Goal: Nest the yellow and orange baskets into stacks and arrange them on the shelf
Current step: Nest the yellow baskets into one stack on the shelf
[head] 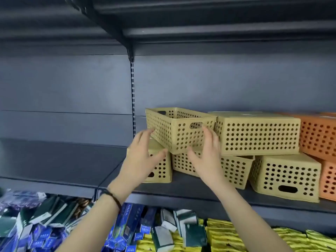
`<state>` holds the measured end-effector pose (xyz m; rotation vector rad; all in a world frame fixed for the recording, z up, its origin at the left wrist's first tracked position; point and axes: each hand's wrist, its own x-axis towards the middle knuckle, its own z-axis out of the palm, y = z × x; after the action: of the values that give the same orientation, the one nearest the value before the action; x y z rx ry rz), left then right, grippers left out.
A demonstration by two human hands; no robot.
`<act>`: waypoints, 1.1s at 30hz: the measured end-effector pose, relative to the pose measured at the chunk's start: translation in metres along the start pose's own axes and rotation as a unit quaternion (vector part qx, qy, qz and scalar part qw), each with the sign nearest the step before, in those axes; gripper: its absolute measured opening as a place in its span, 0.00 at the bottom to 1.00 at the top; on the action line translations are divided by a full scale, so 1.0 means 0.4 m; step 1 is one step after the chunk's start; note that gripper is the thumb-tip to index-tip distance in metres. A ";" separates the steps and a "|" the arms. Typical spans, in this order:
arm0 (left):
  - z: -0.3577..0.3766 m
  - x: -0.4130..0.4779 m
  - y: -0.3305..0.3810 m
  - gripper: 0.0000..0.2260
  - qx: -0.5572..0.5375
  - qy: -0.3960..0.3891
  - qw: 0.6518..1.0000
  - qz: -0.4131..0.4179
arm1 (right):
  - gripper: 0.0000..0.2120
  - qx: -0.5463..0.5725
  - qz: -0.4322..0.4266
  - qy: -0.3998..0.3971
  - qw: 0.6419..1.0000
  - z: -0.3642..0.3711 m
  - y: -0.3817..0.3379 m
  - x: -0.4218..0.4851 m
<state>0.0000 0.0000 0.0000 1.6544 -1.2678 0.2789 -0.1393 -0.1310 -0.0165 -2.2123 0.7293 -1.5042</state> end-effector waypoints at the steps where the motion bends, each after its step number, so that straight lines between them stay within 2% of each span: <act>1: 0.029 0.023 0.003 0.36 -0.026 0.001 1.000 -0.005 | 0.37 -0.022 0.008 0.000 1.000 0.012 0.008 0.009; 4: 0.101 0.082 0.018 0.48 -0.100 -0.008 0.994 -0.031 | 0.37 -0.048 0.033 -0.006 0.998 0.046 0.030 0.029; 8: 0.172 0.139 0.000 0.53 -0.190 0.001 0.982 -0.016 | 0.35 -0.066 -0.013 0.006 0.998 0.082 0.069 0.029; 10: 0.176 0.157 -0.008 0.50 -0.195 0.020 0.981 -0.002 | 0.34 -0.061 -0.039 -0.007 0.997 0.091 0.076 0.029; 12: 0.166 0.168 -0.033 0.39 -0.182 0.041 0.982 0.021 | 0.32 -0.051 -0.062 -0.019 0.997 0.087 0.077 0.031; 15: 0.122 0.177 -0.076 0.30 -0.174 0.020 0.984 0.028 | 0.28 -0.107 -0.121 0.011 0.987 0.044 0.097 0.047; 19: 0.040 0.187 -0.139 0.31 -0.206 -0.027 0.978 0.007 | 0.24 -0.228 -0.175 0.032 0.957 -0.033 0.147 0.068; 21: 0.011 0.186 -0.162 0.36 -0.231 -0.035 0.972 -0.007 | 0.24 -0.284 -0.213 0.034 0.934 -0.054 0.171 0.067; 24: -0.006 0.184 -0.184 0.42 -0.257 -0.031 0.966 -0.016 | 0.29 -0.331 -0.239 0.057 0.911 -0.089 0.193 0.065; 27: -0.001 0.179 -0.181 0.44 -0.260 -0.028 0.965 -0.026 | 0.42 -0.355 -0.161 0.066 0.918 -0.143 0.200 0.073; 30: 0.006 0.177 -0.179 0.44 -0.262 -0.025 0.964 -0.034 | 0.54 -0.391 -0.105 0.013 0.914 -0.184 0.206 0.096; 33: 0.007 0.176 -0.181 0.45 -0.263 -0.025 0.964 -0.037 | 0.57 -0.442 -0.121 -0.045 0.888 -0.203 0.212 0.121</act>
<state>0.0889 -0.0475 0.0061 1.2505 -1.1855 -0.1400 -0.2181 -0.2290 0.0011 -3.1019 1.3504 -1.2896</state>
